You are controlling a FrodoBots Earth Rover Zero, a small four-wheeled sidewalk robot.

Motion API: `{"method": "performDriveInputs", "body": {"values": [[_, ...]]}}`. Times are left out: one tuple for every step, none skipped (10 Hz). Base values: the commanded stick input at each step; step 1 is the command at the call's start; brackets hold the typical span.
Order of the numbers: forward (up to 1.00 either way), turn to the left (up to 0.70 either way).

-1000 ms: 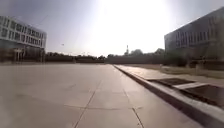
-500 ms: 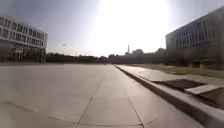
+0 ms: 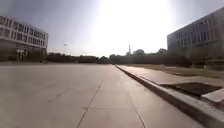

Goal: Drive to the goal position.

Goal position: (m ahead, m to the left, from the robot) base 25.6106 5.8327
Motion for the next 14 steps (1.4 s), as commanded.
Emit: {"method": "performDriveInputs", "body": {"values": [[0.7, 0.0], [0.7, 0.0], [0.7, 0.0], [0.7, 0.0], [0.7, 0.0], [0.7, 0.0], [0.7, 0.0], [0.7, -0.02], [0.7, -0.29], [0.7, -0.06], [0.7, 0.0], [0.7, 0.0], [0.7, 0.0], [0.7, 0.0]]}}
